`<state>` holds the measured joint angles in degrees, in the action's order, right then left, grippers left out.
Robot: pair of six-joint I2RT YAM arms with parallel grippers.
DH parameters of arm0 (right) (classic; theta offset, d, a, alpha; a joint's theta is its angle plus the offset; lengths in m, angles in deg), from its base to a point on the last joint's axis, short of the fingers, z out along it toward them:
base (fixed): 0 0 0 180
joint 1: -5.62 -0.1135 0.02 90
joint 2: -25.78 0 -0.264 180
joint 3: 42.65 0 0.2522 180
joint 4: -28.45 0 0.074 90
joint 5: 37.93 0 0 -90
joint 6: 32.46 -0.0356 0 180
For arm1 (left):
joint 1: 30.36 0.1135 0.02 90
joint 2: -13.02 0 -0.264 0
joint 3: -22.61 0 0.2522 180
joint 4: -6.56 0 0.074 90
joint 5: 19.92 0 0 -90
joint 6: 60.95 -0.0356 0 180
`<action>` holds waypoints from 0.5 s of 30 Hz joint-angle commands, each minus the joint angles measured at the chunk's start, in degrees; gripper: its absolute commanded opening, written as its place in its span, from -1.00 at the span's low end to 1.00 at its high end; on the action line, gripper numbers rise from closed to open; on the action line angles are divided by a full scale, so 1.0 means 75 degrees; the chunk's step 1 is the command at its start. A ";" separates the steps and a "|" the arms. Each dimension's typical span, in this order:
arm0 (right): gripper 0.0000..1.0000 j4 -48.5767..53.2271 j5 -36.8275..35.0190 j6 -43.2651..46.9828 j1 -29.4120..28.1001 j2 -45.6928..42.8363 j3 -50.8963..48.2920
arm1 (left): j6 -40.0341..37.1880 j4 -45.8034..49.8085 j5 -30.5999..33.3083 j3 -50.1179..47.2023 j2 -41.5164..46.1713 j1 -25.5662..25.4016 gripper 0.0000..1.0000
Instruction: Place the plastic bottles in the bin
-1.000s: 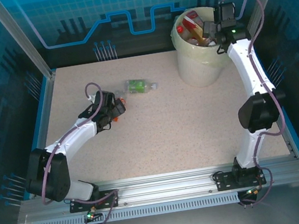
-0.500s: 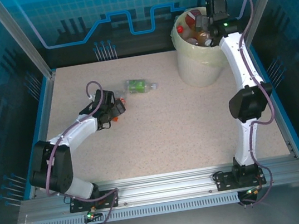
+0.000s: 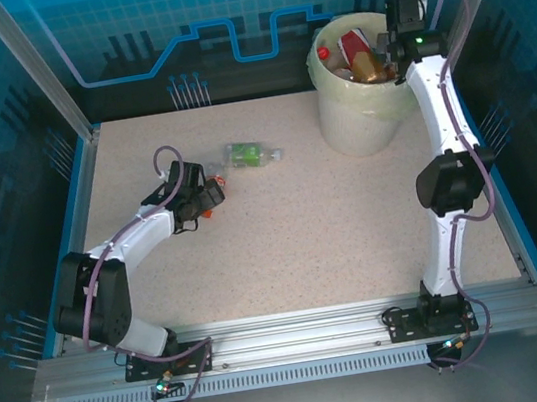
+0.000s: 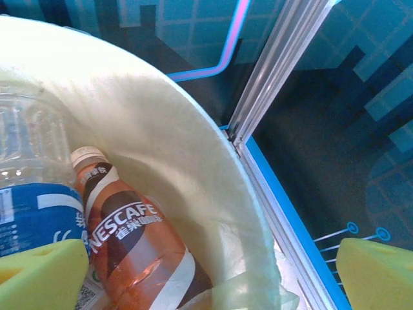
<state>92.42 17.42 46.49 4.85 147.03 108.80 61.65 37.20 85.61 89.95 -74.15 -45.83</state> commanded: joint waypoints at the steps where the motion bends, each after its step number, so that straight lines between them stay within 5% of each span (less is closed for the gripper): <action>1: 1.00 0.0074 0.0674 0.0215 -0.0118 -0.0729 -0.0032 | -0.0184 0.0124 -0.0216 0.0218 -0.0070 0.0064 0.98; 15: 1.00 -0.1088 0.2722 0.0264 -0.0970 -0.3583 -0.3030 | -0.1831 0.0300 -0.0869 0.1417 -0.1699 0.0175 0.97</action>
<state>87.55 31.95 47.43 -0.59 124.26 90.12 52.38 36.92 80.65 97.51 -84.49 -45.30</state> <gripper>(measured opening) 0.999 0.988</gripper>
